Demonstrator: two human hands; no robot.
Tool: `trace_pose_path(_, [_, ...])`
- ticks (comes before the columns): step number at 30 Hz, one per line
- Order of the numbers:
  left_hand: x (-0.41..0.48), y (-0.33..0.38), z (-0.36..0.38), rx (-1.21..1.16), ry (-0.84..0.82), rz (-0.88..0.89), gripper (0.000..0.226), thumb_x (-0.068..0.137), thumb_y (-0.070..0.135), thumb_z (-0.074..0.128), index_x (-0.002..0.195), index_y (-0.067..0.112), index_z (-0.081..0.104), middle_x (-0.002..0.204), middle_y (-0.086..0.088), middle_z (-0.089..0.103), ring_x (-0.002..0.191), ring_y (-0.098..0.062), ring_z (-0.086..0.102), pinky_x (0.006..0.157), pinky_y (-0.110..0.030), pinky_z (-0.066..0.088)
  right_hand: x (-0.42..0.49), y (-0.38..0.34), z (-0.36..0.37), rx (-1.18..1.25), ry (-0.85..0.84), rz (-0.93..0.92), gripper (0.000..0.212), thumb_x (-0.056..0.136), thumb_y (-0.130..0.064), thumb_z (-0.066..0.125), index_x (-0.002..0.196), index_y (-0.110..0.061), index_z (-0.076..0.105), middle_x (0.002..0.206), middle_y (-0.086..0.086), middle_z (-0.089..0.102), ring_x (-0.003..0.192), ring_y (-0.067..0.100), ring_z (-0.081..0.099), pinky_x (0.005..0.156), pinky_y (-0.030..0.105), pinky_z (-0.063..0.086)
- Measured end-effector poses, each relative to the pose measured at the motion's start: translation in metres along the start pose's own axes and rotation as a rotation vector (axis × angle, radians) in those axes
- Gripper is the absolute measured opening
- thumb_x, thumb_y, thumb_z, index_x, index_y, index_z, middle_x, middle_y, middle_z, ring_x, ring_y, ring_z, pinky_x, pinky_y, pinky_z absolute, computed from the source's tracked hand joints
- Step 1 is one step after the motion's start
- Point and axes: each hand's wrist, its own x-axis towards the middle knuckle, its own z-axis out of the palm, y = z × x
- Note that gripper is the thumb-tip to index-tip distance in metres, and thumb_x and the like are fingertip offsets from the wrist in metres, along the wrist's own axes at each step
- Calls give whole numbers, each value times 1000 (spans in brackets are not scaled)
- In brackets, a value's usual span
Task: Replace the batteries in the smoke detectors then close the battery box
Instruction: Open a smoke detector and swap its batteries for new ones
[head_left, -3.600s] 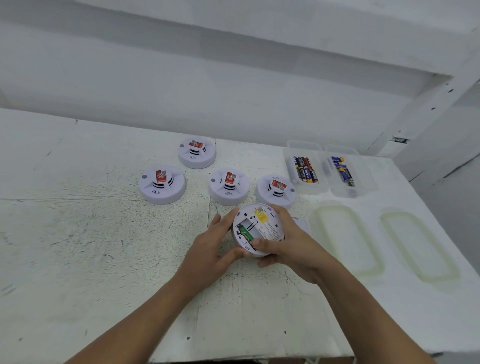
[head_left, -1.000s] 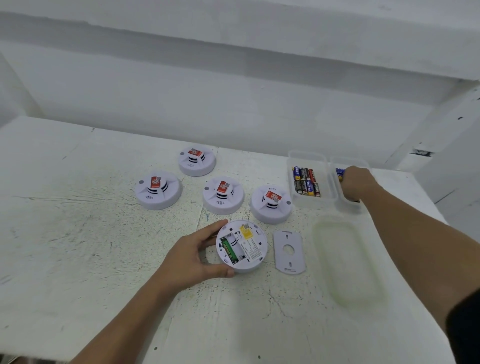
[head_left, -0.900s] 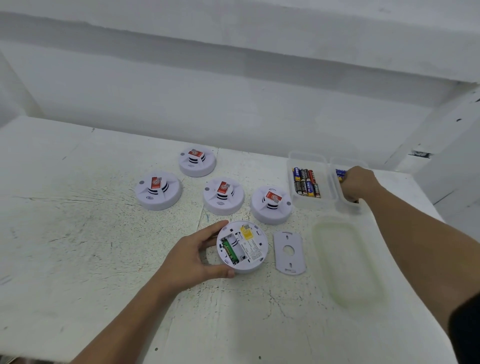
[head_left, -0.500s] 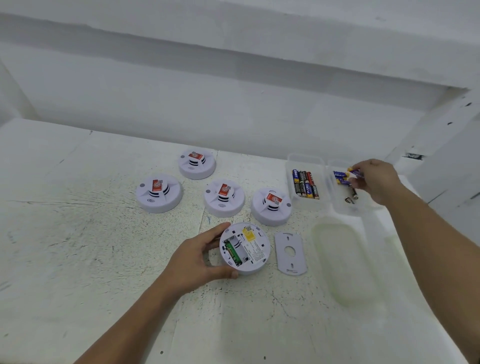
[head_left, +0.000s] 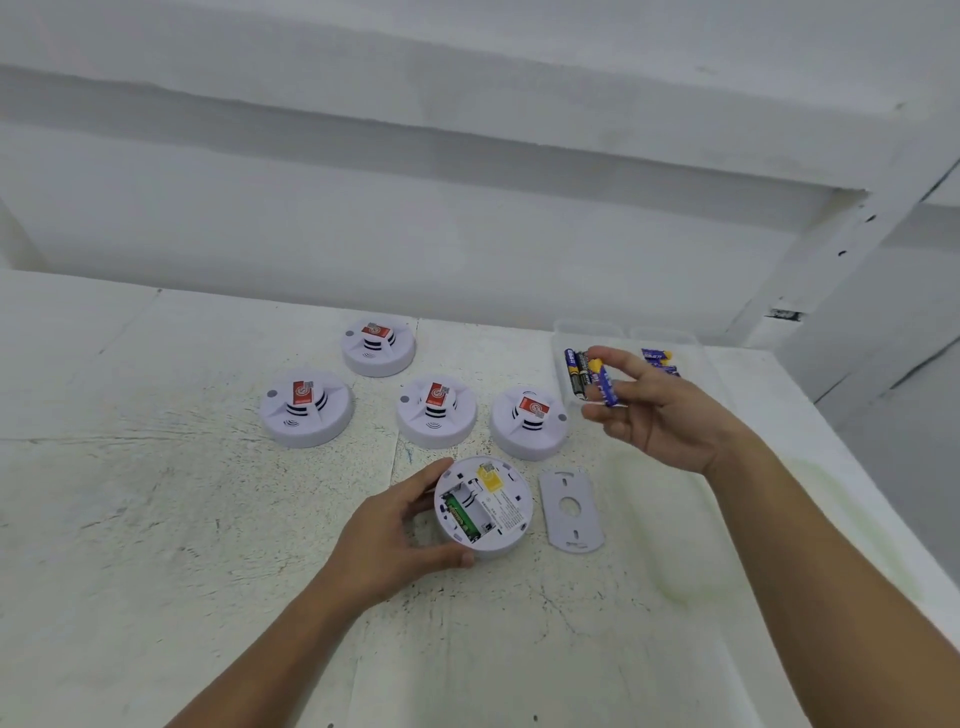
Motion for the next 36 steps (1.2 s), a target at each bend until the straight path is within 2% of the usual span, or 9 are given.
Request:
trace_pose_path(3, [0, 1, 0, -2, -1, 12, 86, 54, 28, 92, 114, 62, 40, 101, 52, 53, 102, 23, 52, 76, 4, 37, 1, 12, 15, 20, -57, 12, 34, 82, -1, 46, 109, -19, 59, 83, 10, 64, 70, 28, 69, 48, 25, 50])
trace_pose_path(6, [0, 0, 0, -3, -2, 18, 87, 54, 30, 92, 115, 61, 39, 100, 55, 51, 102, 24, 51, 77, 3, 37, 2, 23, 30, -64, -65, 31, 24, 93, -2, 44, 105, -18, 57, 85, 12, 65, 71, 31, 68, 50, 27, 50])
trace_pose_path(13, [0, -4, 2, -7, 12, 45, 96, 50, 42, 91, 134, 42, 44, 117, 30, 58, 105, 20, 52, 82, 3, 37, 0, 60, 72, -745, 75, -161, 14, 90, -21, 62, 102, -17, 56, 87, 0, 76, 71, 6, 67, 65, 21, 47])
trace_pose_path(16, [1, -5, 4, -18, 20, 60, 98, 48, 45, 91, 136, 35, 47, 117, 22, 63, 105, 13, 56, 83, -1, 41, 2, 80, 85, -823, 142, -199, 19, 84, -30, 69, 93, -19, 56, 82, -4, 75, 78, 6, 70, 79, 34, 53])
trace_pose_path(19, [1, -5, 5, -19, 29, 88, 94, 50, 46, 90, 134, 35, 49, 113, 22, 65, 103, 11, 58, 84, -4, 43, 4, 95, 87, -863, 217, -247, 20, 78, -31, 75, 84, -21, 59, 80, -4, 73, 79, 4, 69, 78, 38, 56])
trace_pose_path(25, [1, -3, 5, -12, 57, 116, 83, 55, 45, 89, 127, 42, 48, 110, 24, 64, 102, 12, 57, 81, -1, 41, 5, 102, 88, -929, 205, -310, 16, 73, -23, 79, 80, -28, 66, 94, -4, 62, 92, 7, 59, 81, 26, 49])
trace_pose_path(28, [0, -4, 6, -15, 47, 114, 88, 56, 52, 86, 134, 33, 49, 116, 23, 63, 104, 11, 57, 85, -4, 43, 6, 99, 87, -1034, 149, -298, 24, 72, -24, 79, 83, -35, 62, 109, -5, 46, 108, 7, 45, 90, 20, 40])
trace_pose_path(30, [0, -5, 6, -23, 44, 116, 89, 56, 52, 86, 135, 31, 48, 116, 25, 62, 105, 13, 56, 85, -4, 42, 7, 97, 87, -1061, 97, -268, 22, 75, -24, 77, 88, -32, 61, 113, -6, 47, 105, 0, 46, 85, 12, 39])
trace_pose_path(36, [-1, -3, 6, -19, 63, 139, 83, 59, 47, 86, 130, 40, 45, 111, 34, 57, 104, 16, 55, 83, 0, 40, 4, 97, 86, -1063, 11, -205, 18, 82, -25, 70, 95, -28, 57, 109, -7, 57, 98, 10, 57, 82, 35, 54])
